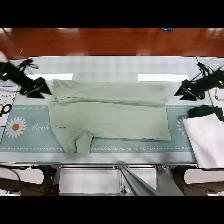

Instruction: Fold the shirts.

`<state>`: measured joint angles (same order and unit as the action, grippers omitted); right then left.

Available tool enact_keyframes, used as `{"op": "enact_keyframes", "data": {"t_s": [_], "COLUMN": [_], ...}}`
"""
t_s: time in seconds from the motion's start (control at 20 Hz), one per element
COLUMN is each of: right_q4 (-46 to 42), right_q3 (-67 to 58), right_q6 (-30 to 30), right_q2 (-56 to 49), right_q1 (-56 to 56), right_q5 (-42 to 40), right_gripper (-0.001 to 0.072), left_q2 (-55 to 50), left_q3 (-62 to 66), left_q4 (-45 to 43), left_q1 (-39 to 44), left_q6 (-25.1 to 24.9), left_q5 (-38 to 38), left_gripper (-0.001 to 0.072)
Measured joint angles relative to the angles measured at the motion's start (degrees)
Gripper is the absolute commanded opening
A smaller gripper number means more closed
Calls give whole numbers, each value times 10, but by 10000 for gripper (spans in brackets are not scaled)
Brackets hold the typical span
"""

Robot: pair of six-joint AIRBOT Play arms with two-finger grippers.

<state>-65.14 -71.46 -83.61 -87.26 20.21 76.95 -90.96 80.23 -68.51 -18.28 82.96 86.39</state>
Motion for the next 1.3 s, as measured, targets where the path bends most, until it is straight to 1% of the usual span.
{"op": "enact_keyframes", "data": {"t_s": [0.05,0.15,0.2,0.25,0.4,0.5,0.6,0.75,0.95,1.1,1.15,1.2,1.25,1.3], "right_q4": [14,59,82,102,149,163,170,178,181,182,182,182,182,182], "right_q3": [50,156,206,245,329,355,369,378,382,383,384,384,384,384], "right_q6": [7,36,51,62,88,95,100,104,107,108,108,108,108,108], "right_q2": [39,122,163,197,282,313,329,340,346,347,347,347,347,347], "right_q1": [7,15,18,20,23,24,24,24,24,24,24,24,24,25], "right_q5": [-24,-64,-82,-97,-119,-122,-120,-115,-113,-113,-114,-114,-115,-116], "right_gripper": [412,412,412,412,412,412,412,412,412,412,412,412,412,412], "left_q2": [39,109,140,167,221,237,246,251,254,254,255,255,255,254], "left_q3": [-56,-169,-224,-272,-390,-440,-471,-492,-507,-532,-542,-552,-562,-570], "left_q4": [15,71,111,134,173,187,178,136,116,125,135,143,151,156], "left_q1": [-32,-100,-132,-159,-211,-218,-214,-198,-158,-133,-127,-123,-118,-115], "left_q6": [-2,-26,-44,-58,-85,-94,-97,-82,-73,-69,-69,-70,-75,-79], "left_q5": [-23,-65,-74,-85,-105,-120,-129,-137,-143,-144,-147,-151,-169,-181], "left_gripper": [507,507,507,507,507,507,507,506,506,505,489,313,38,17]}}
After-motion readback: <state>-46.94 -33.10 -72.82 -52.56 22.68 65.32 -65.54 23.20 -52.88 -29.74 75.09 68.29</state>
